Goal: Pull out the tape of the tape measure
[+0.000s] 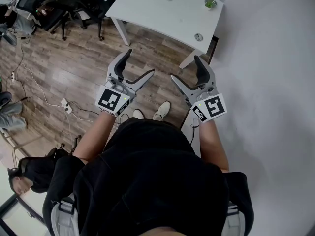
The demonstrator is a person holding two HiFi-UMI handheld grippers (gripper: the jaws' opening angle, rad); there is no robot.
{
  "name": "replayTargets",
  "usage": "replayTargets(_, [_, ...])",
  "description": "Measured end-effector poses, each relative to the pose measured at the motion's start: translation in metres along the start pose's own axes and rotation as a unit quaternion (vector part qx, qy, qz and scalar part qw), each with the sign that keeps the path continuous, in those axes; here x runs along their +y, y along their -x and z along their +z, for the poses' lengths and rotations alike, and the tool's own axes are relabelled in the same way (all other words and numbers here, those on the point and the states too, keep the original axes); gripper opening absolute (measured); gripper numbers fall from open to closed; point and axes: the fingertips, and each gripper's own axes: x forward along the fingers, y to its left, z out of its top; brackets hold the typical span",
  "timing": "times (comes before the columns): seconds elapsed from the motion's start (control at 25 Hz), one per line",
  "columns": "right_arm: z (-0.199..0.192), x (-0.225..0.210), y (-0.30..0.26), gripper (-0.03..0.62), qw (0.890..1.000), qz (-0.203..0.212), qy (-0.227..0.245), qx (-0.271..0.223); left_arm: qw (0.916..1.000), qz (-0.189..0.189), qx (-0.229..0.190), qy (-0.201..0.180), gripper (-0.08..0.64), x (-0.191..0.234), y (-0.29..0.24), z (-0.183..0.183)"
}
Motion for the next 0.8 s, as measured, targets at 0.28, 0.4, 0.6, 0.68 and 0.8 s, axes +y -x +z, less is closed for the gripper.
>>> replayTargets(0.28, [0.0,-0.018,0.001,0.417,1.0,0.003,-0.001,-0.001,1.0,-0.006,0.007,0.002,0.403,-0.005,-0.018,0.0])
replayTargets(0.4, [0.0,-0.028,0.002,0.416,1.0,0.008,-0.005,-0.001,0.9999,-0.007,0.008,0.004,0.403,-0.008,-0.029,0.0])
replayTargets(0.6, [-0.001,-0.042,0.007,0.411,1.0,0.019,-0.007,-0.003,1.0,0.001,0.006,0.005,0.402,-0.015,-0.045,0.0])
replayTargets(0.68, [0.0,-0.048,0.008,0.41,1.0,0.023,-0.006,-0.004,1.0,0.005,0.006,0.003,0.402,-0.018,-0.05,0.002])
replayTargets(0.8, [-0.001,-0.057,0.01,0.41,1.0,0.029,-0.006,-0.005,0.9999,0.008,0.007,-0.002,0.402,-0.023,-0.058,0.004])
